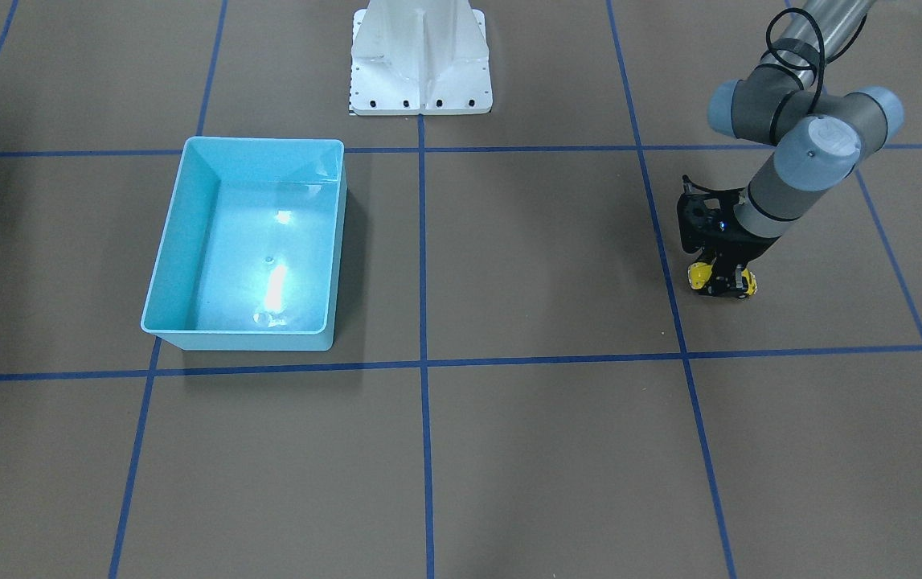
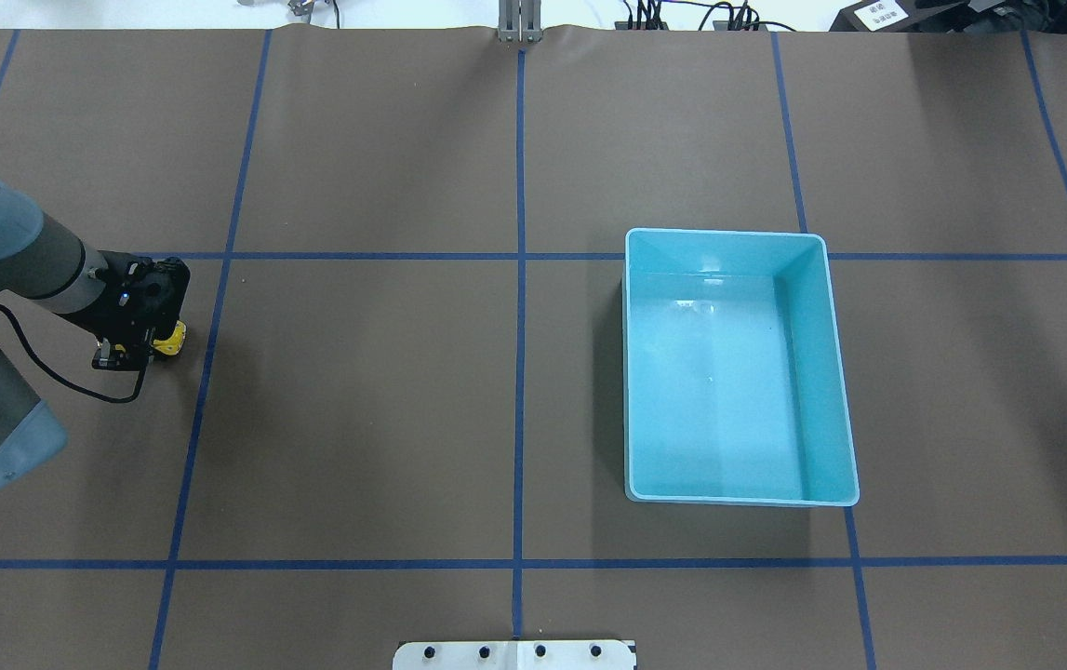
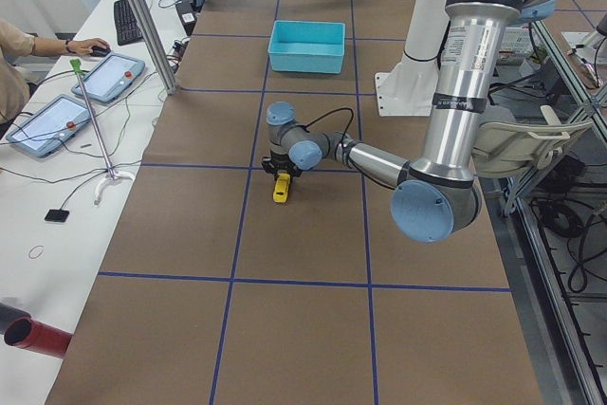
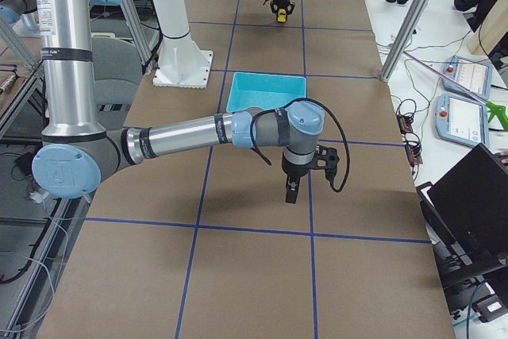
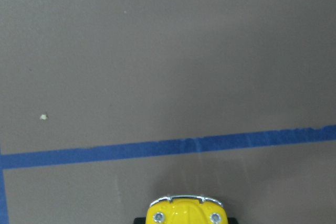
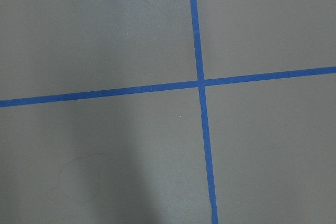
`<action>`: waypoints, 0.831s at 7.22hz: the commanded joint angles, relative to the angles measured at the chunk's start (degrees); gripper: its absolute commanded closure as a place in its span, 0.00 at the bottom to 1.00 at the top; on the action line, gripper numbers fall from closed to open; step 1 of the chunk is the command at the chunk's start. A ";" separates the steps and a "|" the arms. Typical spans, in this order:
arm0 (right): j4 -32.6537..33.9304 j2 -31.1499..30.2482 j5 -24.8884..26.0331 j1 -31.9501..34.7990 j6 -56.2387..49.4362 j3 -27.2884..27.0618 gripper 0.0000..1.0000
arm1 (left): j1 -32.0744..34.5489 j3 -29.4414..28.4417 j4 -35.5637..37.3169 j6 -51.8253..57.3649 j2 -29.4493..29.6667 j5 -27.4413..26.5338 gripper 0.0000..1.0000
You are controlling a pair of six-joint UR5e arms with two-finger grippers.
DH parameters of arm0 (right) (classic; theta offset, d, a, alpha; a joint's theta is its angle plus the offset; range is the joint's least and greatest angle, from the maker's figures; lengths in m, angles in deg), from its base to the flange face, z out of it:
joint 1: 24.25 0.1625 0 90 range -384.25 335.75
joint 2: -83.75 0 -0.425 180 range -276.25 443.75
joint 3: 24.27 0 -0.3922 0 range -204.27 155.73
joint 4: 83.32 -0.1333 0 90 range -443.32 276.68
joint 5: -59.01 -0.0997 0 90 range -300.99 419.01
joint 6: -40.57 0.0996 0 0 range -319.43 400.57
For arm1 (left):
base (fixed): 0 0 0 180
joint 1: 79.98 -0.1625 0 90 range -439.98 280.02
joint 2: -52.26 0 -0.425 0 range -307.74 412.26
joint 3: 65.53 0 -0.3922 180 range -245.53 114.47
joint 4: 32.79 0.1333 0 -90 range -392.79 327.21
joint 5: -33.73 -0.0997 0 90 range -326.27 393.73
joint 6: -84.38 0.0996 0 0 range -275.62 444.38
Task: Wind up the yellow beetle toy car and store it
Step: 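Drag the car backward toward the robot with the left gripper to wind it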
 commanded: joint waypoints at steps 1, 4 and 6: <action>-0.04 0.25 -0.16 -0.06 -0.09 -0.09 0.00 | 0.21 -0.19 -0.83 0.26 -0.78 0.09 1.00; -0.04 0.25 -0.16 -0.06 -0.09 0.09 0.00 | 0.13 -0.37 -3.10 0.35 -2.18 0.88 1.00; 0.05 0.34 -0.07 -0.06 -0.09 0.09 0.00 | 0.39 -0.28 -4.43 0.35 -3.76 1.75 1.00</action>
